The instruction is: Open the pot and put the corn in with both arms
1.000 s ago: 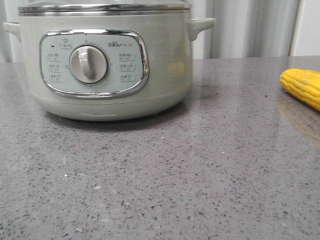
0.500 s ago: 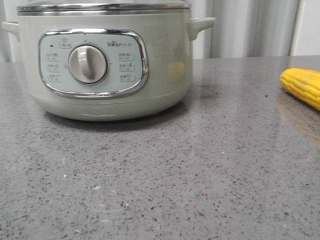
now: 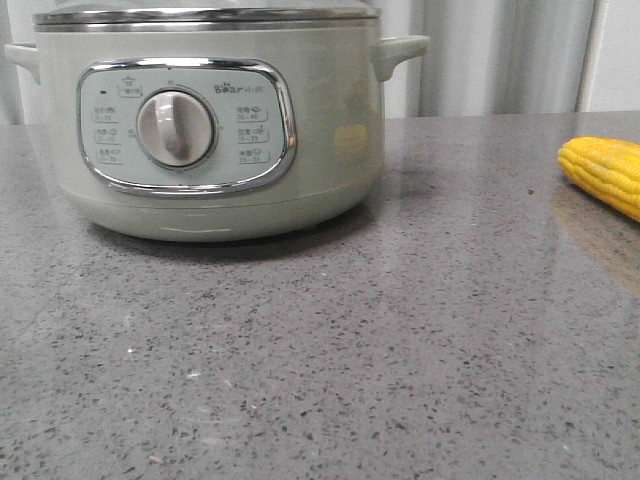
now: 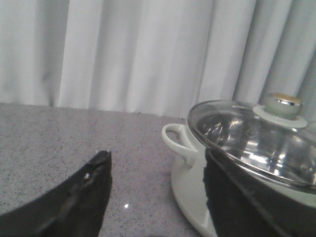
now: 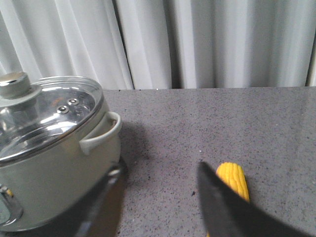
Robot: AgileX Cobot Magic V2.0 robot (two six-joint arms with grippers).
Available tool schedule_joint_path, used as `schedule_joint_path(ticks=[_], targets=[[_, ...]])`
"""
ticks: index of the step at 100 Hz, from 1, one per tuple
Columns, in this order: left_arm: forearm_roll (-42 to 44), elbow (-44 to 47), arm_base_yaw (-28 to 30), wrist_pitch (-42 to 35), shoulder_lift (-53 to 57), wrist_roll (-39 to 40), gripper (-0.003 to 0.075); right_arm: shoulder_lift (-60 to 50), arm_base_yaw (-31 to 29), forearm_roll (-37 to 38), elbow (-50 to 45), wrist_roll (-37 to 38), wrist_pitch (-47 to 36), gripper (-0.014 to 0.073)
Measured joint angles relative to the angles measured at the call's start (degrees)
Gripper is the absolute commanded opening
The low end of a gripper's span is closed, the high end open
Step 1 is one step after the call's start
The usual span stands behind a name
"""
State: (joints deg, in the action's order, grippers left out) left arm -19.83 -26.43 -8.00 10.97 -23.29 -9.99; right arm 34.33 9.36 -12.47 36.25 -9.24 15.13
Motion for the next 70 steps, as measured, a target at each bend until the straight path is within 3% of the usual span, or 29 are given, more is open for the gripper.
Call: schedule_joint_path(ticks=[9, 32, 59, 70], targets=[[0.7, -3.0, -0.2, 1.9, -4.4, -3.1, 0.0409, 3.8, 0.0, 0.3, 2.5, 0.0, 0.3, 0.0545], [0.9, -10.7, -7.4, 0.8, -16.5, -9.0, 0.0432, 6.6, 0.0, 0.5, 3.7, 0.0, 0.8, 0.0545], [0.9, -16.9, -22.6, -14.4, -33.9, -9.7, 0.0454, 6.6, 0.0, 0.5, 3.8, 0.0, 1.1, 0.0545], [0.9, -20.9, -26.2, -17.7, -41.3, -9.7, 0.0454, 6.6, 0.0, 0.5, 3.8, 0.0, 2.3, 0.0545]])
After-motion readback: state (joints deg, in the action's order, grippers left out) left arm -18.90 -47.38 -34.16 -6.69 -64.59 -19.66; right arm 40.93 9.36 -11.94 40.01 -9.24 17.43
